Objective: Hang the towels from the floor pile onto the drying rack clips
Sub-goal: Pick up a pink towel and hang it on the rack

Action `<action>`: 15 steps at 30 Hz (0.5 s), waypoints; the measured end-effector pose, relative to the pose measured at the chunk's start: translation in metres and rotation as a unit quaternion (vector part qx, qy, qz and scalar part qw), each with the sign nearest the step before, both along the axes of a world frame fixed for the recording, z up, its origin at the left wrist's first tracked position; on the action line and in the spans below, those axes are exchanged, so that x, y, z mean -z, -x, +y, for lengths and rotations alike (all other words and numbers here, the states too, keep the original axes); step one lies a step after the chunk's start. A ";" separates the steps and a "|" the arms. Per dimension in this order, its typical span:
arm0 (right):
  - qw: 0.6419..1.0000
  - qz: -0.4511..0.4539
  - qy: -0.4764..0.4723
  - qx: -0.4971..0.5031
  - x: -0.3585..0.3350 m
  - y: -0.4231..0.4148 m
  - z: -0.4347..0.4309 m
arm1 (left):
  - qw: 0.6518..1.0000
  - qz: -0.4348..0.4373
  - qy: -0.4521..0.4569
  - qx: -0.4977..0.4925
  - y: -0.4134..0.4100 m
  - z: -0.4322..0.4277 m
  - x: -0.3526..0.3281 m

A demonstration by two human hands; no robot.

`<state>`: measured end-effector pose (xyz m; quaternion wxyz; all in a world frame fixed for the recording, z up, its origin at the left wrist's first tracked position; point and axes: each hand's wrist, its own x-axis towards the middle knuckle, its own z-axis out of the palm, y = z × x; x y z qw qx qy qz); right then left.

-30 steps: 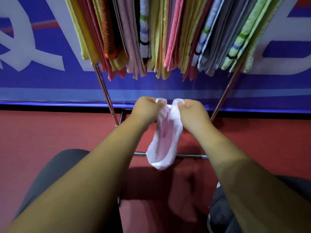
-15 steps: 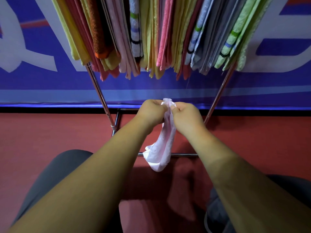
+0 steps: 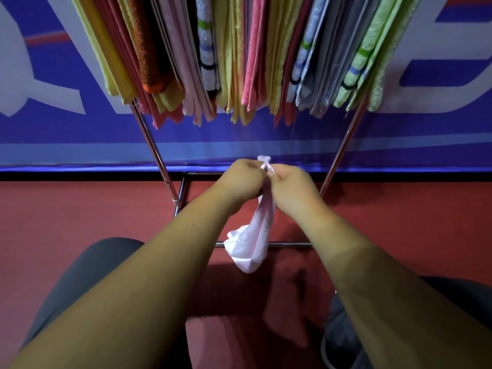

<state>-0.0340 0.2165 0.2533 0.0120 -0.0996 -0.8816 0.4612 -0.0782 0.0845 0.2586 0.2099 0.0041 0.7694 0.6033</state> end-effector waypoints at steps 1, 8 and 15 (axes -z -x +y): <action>1.000 -0.004 -0.003 -0.006 0.000 0.000 0.001 | 1.000 -0.004 0.006 0.018 -0.001 0.000 -0.002; 0.998 -0.013 -0.013 -0.061 0.001 -0.006 -0.001 | 0.998 0.037 0.027 0.034 0.002 -0.006 0.001; 0.997 0.005 0.061 -0.054 -0.007 -0.007 -0.004 | 0.995 0.067 -0.014 -0.068 0.000 -0.012 -0.006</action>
